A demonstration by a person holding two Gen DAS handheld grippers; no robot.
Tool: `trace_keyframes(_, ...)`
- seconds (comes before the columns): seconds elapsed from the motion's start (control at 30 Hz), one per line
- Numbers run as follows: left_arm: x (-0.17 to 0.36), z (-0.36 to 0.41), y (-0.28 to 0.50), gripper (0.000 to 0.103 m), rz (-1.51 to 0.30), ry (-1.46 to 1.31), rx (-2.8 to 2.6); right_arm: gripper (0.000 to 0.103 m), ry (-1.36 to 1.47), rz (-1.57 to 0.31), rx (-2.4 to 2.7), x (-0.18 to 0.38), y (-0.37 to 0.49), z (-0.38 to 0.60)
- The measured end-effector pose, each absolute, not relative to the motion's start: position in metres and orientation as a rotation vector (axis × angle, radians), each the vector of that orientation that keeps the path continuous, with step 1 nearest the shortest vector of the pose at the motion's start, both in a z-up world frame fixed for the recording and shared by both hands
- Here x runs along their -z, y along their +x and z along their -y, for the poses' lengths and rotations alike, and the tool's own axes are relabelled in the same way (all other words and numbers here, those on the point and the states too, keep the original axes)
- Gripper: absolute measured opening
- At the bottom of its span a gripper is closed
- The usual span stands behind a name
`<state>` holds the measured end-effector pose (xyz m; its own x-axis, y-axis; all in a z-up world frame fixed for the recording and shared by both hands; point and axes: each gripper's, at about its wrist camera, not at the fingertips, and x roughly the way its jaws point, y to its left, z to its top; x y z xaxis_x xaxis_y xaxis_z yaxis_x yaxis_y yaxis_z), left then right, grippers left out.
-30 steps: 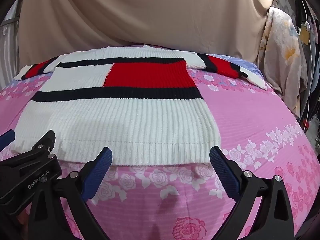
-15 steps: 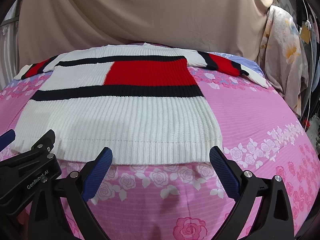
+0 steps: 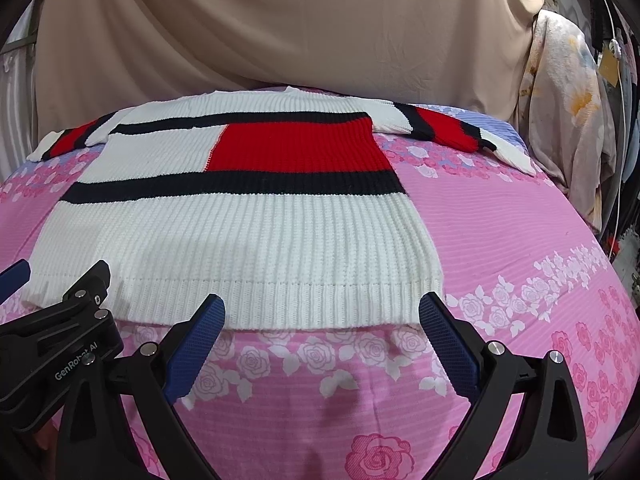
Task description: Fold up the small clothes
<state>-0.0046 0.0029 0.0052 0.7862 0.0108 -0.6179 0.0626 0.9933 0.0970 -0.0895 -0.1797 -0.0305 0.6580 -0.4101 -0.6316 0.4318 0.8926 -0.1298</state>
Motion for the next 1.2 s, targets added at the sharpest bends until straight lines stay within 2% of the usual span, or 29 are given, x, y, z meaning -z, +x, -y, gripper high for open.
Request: trace_keyframes(1.2,-0.0029,0.0001,-0.0059,0.092,-0.660,0.119,0.030,0.097,0.030,-0.707,0.483,0.0319,-0.0910,0.1807)
